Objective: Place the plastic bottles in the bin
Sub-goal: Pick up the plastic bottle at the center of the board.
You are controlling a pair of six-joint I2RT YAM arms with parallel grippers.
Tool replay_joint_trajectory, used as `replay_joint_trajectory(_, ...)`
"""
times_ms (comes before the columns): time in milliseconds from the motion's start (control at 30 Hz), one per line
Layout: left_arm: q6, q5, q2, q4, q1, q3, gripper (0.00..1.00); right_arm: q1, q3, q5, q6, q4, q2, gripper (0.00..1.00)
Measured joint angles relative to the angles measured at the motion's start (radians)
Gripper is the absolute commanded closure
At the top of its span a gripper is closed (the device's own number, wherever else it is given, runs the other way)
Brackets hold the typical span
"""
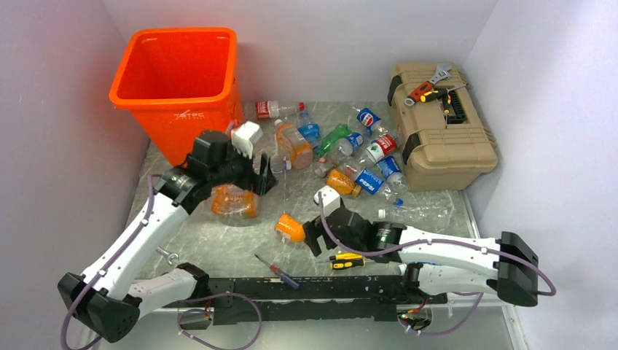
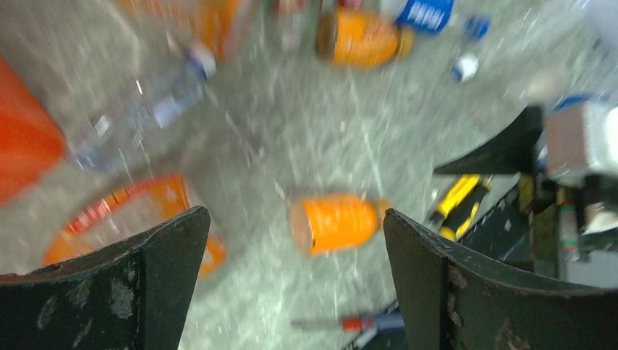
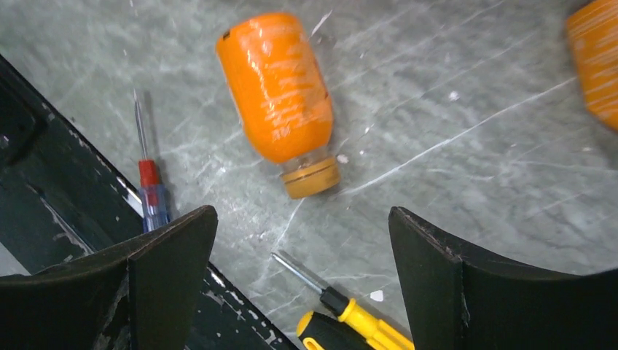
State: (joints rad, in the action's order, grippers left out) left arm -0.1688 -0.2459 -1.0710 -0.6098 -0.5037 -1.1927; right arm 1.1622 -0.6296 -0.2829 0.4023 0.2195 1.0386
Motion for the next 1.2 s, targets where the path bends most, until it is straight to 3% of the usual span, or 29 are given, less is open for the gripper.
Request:
replay_joint_trajectory(200, 0.002, -0.051, 0.09, 0.005, -0.002, 0.203, 0.06, 0.058, 0.041, -0.014, 0.02, -0.079, 0.134, 0.08)
replay_joint_trajectory(333, 0.011, -0.068, 0.116, 0.061, -0.004, 0.235, 0.08, 0.073, 0.04, -0.044, 0.02, -0.134, 0.234, 0.09)
replay_joint_trajectory(633, 0.006, -0.043, -0.027, 0.051, -0.006, 0.268, 0.11, 0.069, 0.015, -0.144, 0.066, -0.19, 0.394, 0.22)
replay_joint_trajectory(833, -0.006, -0.036, -0.032, 0.048, -0.006, 0.269, 0.11, -0.009, 0.001, -0.213, 0.162, -0.171, 0.424, 0.23)
replay_joint_trajectory(1000, -0.027, -0.037, -0.051, 0.052, -0.011, 0.269, 0.12, -0.087, 0.0, -0.241, 0.239, -0.14, 0.424, 0.19)
replay_joint_trajectory(1200, -0.067, 0.005, -0.166, 0.033, -0.058, 0.215, 0.12, -0.091, 0.034, -0.166, 0.375, -0.124, 0.3, 0.03)
